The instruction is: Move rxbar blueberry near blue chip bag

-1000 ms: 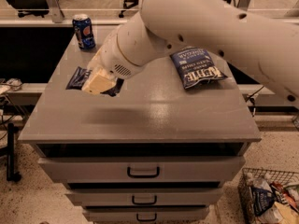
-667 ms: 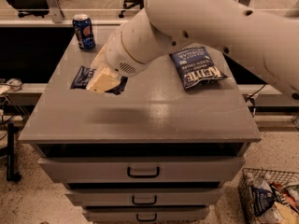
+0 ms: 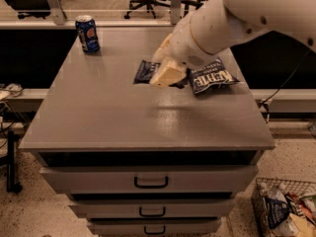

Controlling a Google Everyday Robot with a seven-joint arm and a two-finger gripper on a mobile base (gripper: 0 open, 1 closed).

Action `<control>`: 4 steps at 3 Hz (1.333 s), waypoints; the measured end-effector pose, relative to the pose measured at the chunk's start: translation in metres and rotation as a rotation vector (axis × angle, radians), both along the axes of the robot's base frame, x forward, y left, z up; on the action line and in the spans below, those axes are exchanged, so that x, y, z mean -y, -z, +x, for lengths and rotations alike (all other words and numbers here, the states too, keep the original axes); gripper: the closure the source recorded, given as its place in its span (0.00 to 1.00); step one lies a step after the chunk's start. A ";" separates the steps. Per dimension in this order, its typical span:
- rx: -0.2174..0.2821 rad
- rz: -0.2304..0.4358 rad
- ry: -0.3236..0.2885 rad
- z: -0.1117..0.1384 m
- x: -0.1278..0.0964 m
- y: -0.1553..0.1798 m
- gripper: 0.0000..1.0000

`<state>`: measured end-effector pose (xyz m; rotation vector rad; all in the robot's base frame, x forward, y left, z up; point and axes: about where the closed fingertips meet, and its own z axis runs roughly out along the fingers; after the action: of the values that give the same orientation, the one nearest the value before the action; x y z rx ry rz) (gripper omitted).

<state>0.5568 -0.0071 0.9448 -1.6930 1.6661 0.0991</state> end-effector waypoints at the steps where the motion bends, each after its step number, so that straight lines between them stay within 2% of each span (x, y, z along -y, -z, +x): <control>1: -0.011 -0.058 0.063 0.008 0.073 0.015 1.00; 2: -0.048 -0.111 0.119 0.014 0.132 0.036 1.00; 3: -0.076 -0.145 0.175 0.015 0.178 0.048 1.00; 4: -0.107 -0.155 0.211 0.008 0.205 0.057 0.86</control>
Offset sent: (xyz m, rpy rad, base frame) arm 0.0209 -0.2127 -0.0639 -0.1806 0.1036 -0.1992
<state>0.5649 -0.2121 0.8879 -1.6364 1.9669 -0.0426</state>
